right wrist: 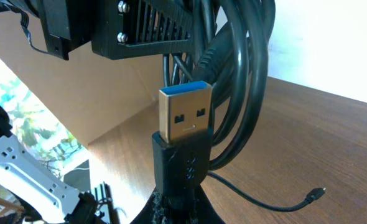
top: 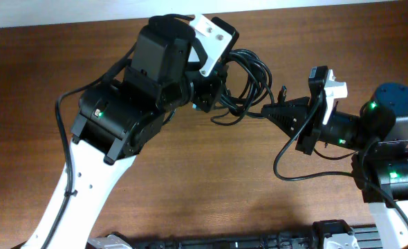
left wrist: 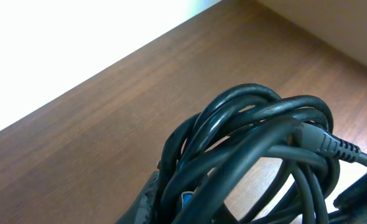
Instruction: Untangle cables
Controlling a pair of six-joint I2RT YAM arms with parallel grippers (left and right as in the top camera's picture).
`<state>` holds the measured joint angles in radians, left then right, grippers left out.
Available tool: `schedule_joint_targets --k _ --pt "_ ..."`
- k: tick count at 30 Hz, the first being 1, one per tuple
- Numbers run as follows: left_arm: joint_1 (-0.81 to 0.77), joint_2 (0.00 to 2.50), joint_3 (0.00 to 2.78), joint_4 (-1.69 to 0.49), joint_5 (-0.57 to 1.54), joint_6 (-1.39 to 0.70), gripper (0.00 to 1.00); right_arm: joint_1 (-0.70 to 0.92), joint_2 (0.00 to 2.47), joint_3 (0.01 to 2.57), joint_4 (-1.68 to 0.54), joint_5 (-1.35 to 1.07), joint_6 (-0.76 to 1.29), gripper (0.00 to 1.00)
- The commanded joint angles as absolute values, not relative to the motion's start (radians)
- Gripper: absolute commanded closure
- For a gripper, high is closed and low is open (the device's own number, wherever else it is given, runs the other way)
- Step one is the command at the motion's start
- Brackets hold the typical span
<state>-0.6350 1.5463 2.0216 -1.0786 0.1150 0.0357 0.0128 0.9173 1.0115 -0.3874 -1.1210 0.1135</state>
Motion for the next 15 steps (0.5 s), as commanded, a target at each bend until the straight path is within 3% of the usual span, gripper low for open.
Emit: schedule_joint_targets --k 1,15 --pt "-0.612 1.522 2.033 -1.051 -0.023 0.01 1.0 0.013 0.912 1.014 -0.395 -1.2 0.101 0.96" --pt "-0.612 1.522 2.033 -1.05 -0.08 -0.064 1.0 0.013 0.912 1.014 -0.392 -1.18 0.101 0.96"
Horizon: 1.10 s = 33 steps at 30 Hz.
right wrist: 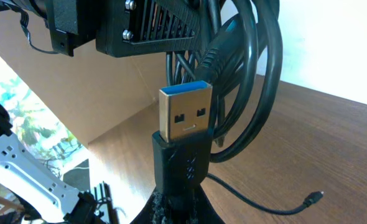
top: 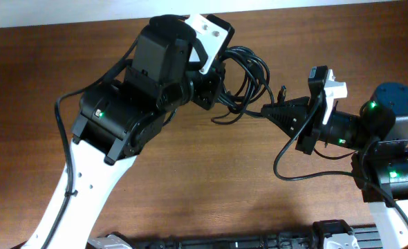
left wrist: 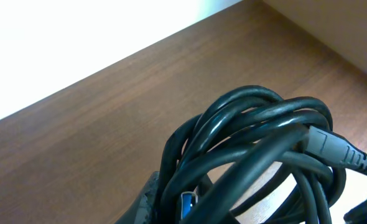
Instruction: Untangle cables
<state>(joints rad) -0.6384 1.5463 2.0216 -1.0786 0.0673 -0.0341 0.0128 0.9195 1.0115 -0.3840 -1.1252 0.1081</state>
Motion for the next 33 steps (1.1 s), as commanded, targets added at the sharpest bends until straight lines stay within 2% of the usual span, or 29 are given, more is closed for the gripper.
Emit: schedule_joint_targets --k 1,9,14,17,20,23,29,33 --pt "-0.612 1.522 2.033 -1.048 -0.08 -0.064 1.0 0.013 0.912 1.014 -0.392 -1.168 0.101 0.96" --pt "-0.612 1.522 2.033 -1.036 -0.158 -0.196 1.0 0.013 0.913 1.014 -0.392 -1.166 0.105 0.96" --pt "-0.612 1.522 2.033 -1.022 -0.155 -0.202 1.0 0.013 0.913 1.014 -0.392 -1.145 0.105 0.95" --pt "-0.612 1.522 2.033 -1.026 -0.155 -0.201 1.0 0.013 0.917 1.014 -0.392 -1.14 0.112 0.55" --pt "-0.612 1.522 2.033 -1.026 -0.155 -0.201 1.0 0.013 0.925 1.014 -0.392 -1.14 0.112 0.38" --pt "-0.612 1.522 2.033 -1.031 -0.155 -0.2 1.0 0.013 0.929 1.014 -0.392 -1.14 0.112 0.33" --pt "-0.613 1.522 2.033 -1.043 -0.14 -0.102 1.0 0.013 0.929 1.014 -0.392 -1.141 0.112 0.32" --pt "-0.613 1.522 2.033 -1.055 0.017 0.039 1.0 0.013 0.929 1.014 -0.39 -1.145 0.112 0.32"
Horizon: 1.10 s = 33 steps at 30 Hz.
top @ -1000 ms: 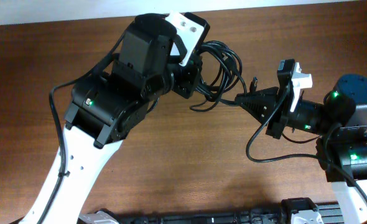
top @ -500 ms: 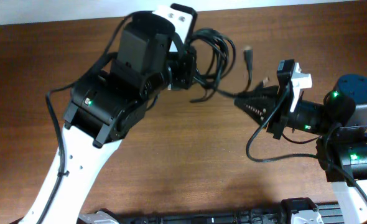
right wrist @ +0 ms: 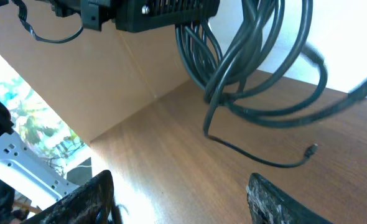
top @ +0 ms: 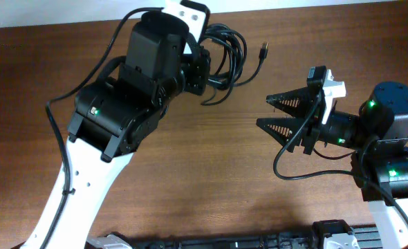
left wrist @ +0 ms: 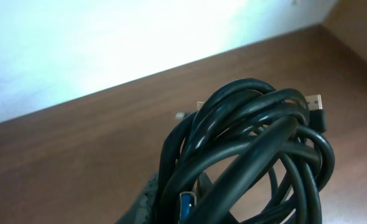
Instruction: Untangle cables
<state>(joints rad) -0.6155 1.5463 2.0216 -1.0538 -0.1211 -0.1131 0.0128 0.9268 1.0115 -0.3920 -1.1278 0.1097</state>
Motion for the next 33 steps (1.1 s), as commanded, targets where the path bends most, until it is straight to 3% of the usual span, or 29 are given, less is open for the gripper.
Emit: schedule_joint_targets --k 1,6,9,15,19,24,30,33 --pt "-0.613 1.522 2.033 -1.058 0.077 0.095 1.0 0.013 0.929 1.014 -0.387 -1.145 0.112 0.32" --pt "-0.614 1.522 2.033 -1.115 0.274 0.313 1.0 0.013 0.929 1.014 -0.384 -1.145 0.113 0.33" --pt "-0.614 1.523 2.029 -1.127 0.275 0.316 1.0 0.013 0.929 1.014 -0.378 -1.148 0.136 0.39" --pt "-0.614 1.526 2.029 -1.135 0.342 0.317 1.0 0.013 0.929 1.014 -0.35 -1.148 0.173 0.42" --pt "-0.615 1.531 2.029 -1.135 0.348 0.32 1.0 0.013 0.929 1.014 -0.345 -1.148 0.2 0.5" --pt "-0.614 1.547 2.029 -1.127 0.298 0.335 1.0 0.013 0.929 1.014 -0.343 -1.148 0.199 0.51" --pt "-0.614 1.546 2.029 -1.073 0.019 0.219 1.0 0.013 0.929 1.014 -0.343 -1.148 0.2 0.52" --pt "-0.615 1.548 2.029 -1.071 0.039 0.217 1.0 0.013 0.929 1.014 -0.342 -1.148 0.2 0.52"
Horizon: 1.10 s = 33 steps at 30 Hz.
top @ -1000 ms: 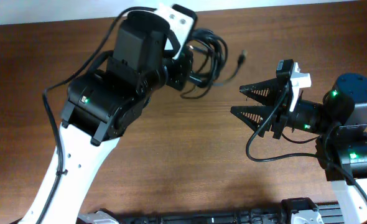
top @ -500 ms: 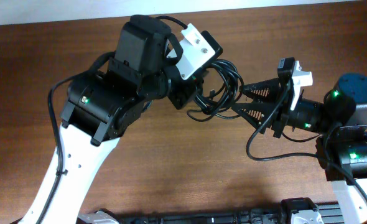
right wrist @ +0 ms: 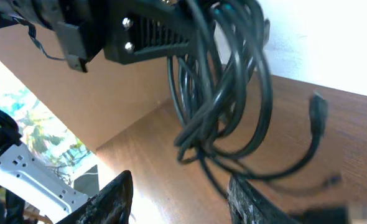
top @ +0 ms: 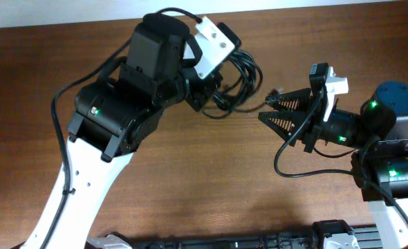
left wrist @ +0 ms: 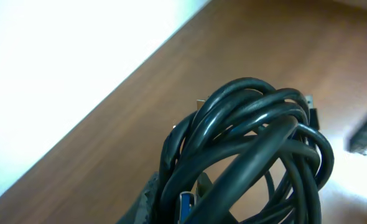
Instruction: Untangle cables
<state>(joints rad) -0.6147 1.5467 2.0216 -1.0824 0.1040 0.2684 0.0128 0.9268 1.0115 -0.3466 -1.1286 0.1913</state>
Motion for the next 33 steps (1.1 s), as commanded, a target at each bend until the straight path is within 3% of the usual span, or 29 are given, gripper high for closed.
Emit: schedule_joint_targets --k 1,13,24,27,33 --pt "-0.616 1.549 2.029 -1.073 0.048 0.218 1.0 0.013 0.929 1.014 -0.342 -1.148 0.2 0.52" --pt "-0.616 1.578 2.029 -1.082 0.318 0.241 1.0 0.013 0.929 1.014 -0.313 -1.159 0.245 0.52" --pt "-0.673 1.589 2.029 -1.09 0.326 0.263 1.0 0.013 0.929 1.014 -0.313 -1.159 0.245 0.53" --pt "-0.676 1.589 2.029 -1.09 0.326 0.263 1.0 0.013 0.929 1.014 -0.313 -1.159 0.245 0.8" --pt "-0.676 1.589 2.029 -1.089 0.325 0.263 1.0 0.013 0.929 1.014 -0.314 -1.159 0.245 0.96"
